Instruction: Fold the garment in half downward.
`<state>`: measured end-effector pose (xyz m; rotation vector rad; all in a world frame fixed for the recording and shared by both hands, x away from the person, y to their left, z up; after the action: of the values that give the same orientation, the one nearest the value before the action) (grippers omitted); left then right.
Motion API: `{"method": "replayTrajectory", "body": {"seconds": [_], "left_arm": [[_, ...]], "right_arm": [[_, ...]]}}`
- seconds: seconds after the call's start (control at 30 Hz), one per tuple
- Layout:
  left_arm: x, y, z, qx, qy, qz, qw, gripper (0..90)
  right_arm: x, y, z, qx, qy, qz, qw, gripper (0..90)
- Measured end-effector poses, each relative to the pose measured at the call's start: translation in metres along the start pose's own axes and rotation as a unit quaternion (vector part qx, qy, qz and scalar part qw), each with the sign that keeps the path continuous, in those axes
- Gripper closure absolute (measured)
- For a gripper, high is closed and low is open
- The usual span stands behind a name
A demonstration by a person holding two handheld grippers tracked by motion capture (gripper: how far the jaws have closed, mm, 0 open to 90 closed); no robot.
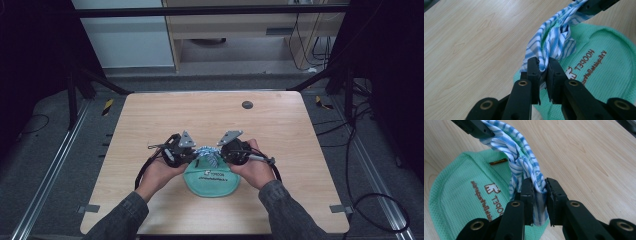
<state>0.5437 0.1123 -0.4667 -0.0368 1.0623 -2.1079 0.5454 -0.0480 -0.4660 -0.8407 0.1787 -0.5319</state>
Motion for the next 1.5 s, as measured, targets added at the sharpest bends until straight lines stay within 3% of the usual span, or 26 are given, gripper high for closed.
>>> {"method": "replayTrajectory", "body": {"seconds": [0.53,1.5], "left_arm": [[0.012,-0.003,-0.015,-0.009,0.004,-0.021,0.9997,82.2],[0.032,-0.002,-0.043,-0.006,-0.013,-0.045,0.9989,81.5]], "right_arm": [[-0.014,0.0,-0.013,-0.01,-0.01,0.013,0.9998,75.9],[-0.036,0.005,-0.035,-0.01,-0.01,0.033,0.9994,75.3]]}}
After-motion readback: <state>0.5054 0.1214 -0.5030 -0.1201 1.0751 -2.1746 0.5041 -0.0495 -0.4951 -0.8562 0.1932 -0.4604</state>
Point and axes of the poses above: each handheld gripper's, and its own axes: y roughly forward along the jaws, z roughly out of its top, x roughly to its right, the point moved 6 cm from there along y, roughly forward along the jaws, and after that the axes turned 11 degrees about z, right-handed, at the moved point
